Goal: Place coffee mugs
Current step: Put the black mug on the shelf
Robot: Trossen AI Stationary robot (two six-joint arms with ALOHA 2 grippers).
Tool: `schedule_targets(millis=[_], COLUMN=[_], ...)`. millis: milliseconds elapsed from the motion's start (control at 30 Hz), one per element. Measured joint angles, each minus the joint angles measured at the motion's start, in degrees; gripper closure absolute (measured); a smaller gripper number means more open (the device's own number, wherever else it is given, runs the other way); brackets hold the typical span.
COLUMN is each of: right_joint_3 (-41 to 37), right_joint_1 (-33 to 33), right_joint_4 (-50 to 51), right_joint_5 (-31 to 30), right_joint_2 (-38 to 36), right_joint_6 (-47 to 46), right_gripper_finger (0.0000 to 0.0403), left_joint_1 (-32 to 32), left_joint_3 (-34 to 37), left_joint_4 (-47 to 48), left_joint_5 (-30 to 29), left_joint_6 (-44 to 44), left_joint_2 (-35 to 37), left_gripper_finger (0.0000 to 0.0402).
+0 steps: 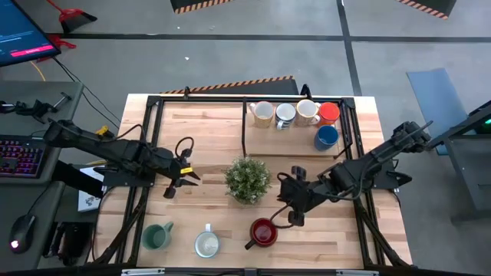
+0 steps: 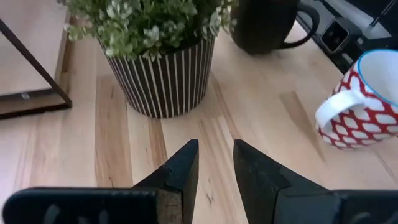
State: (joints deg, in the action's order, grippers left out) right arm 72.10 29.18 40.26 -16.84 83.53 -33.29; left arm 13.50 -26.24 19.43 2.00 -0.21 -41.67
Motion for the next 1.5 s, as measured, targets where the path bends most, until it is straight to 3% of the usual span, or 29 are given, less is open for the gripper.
schedule_targets(millis=[133, 333, 533, 833, 1200, 1500], right_joint_3=[0.0, 0.0, 0.0, 0.0, 0.0, 0.0], right_joint_1=[-1.1, -2.1, -2.0, -2.0, -1.3, -1.3], right_joint_4=[-3.7, -5.8, -5.8, -9.0, -12.2, -12.1], right_joint_5=[6.4, 13.3, 14.5, 15.2, 16.1, 13.7], right_joint_2=[3.0, 8.3, 11.4, 13.4, 15.4, 18.0], right_joint_6=[-0.7, -0.3, -2.5, -2.8, -2.7, -2.7], right_gripper_finger=[0.0354, 0.0280, 0.0240, 0.0235, 0.0236, 0.0236], left_joint_1=[0.0, 0.0, 0.0, 0.0, 0.1, 0.1], left_joint_3=[0.0, 0.0, 0.0, 0.0, 8.7, 8.9], left_joint_4=[0.2, 0.2, 0.2, -1.5, -17.7, -17.5], left_joint_5=[0.0, 0.0, 0.0, 0.0, 2.8, 2.8], left_joint_6=[-0.1, -1.0, -2.7, -0.7, -3.3, -3.3], left_joint_2=[0.0, 0.0, 0.0, -0.8, -0.8, -1.3], left_gripper_finger=[0.0312, 0.0312, 0.0312, 0.0312, 0.0312, 0.0312])
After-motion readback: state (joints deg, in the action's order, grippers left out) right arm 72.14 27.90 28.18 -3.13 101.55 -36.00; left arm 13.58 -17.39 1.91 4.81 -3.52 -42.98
